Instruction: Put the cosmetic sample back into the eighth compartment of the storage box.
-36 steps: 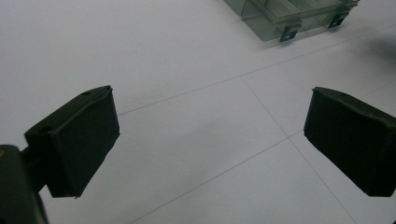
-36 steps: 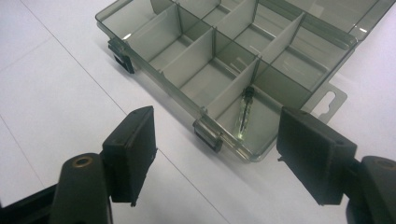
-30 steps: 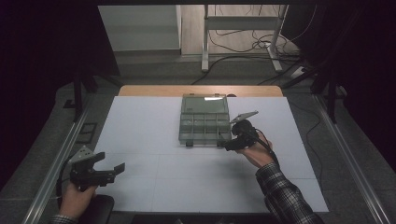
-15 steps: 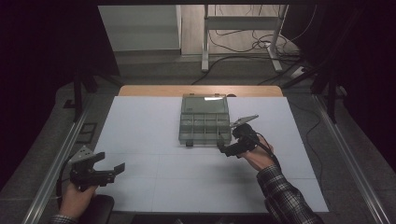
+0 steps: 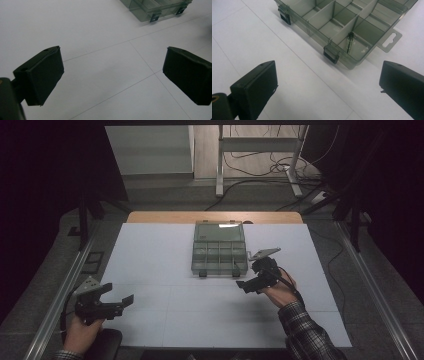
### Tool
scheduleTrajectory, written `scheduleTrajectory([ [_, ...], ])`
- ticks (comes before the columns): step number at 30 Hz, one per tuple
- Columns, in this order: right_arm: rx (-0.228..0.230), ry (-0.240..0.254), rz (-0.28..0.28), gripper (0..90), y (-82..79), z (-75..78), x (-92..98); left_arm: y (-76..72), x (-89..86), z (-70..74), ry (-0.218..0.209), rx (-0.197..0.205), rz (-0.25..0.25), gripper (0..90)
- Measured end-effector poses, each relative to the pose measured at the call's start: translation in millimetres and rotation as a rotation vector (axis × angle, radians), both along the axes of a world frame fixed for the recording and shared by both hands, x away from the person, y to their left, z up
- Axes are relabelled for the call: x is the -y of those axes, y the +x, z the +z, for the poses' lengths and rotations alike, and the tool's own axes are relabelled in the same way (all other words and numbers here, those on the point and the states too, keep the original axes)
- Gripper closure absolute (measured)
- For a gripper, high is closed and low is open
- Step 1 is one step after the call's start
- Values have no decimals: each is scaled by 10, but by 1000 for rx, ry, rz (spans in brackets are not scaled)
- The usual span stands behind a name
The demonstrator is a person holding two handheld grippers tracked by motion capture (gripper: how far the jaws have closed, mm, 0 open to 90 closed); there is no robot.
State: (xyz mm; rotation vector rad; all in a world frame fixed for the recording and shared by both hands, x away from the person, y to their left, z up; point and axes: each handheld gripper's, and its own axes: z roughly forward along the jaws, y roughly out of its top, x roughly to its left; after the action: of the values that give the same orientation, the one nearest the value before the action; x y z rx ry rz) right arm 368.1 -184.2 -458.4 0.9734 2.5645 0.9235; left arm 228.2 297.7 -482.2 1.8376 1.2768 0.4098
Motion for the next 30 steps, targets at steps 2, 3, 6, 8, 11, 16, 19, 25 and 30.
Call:
scheduleTrajectory([
  [2, 4, -4, 3, 10, -20, 2, 10, 0, 2, 1, 2, 0, -1, 38],
  [3, 5, -6, 2, 7, -33, 6, 15, 0, 3, 1, 2, 0, -1, 38],
  [6, 16, -5, 4, 2, -68, 15, 32, 0, 2, 1, 2, 0, 0, 38],
  [8, 24, -4, 2, 0, -97, 24, 40, 0, 2, 1, 2, 0, 0, 38],
  [11, 33, -4, 3, 0, -136, 33, 49, 0, 3, 1, 2, 0, 0, 37],
  [16, 45, -10, -2, 0, -188, 19, 81, -1, 4, 1, 3, 1, -1, 38],
  [19, 49, -11, -2, 0, -211, 11, 107, -1, 3, 1, 3, 1, -1, 37],
  [25, 50, -4, 2, 2, -274, 11, 149, -1, 4, 1, 4, 1, -1, 38],
  [30, 44, 1, 9, 4, -330, -2, 190, -1, 5, 1, 4, 1, -1, 38],
])
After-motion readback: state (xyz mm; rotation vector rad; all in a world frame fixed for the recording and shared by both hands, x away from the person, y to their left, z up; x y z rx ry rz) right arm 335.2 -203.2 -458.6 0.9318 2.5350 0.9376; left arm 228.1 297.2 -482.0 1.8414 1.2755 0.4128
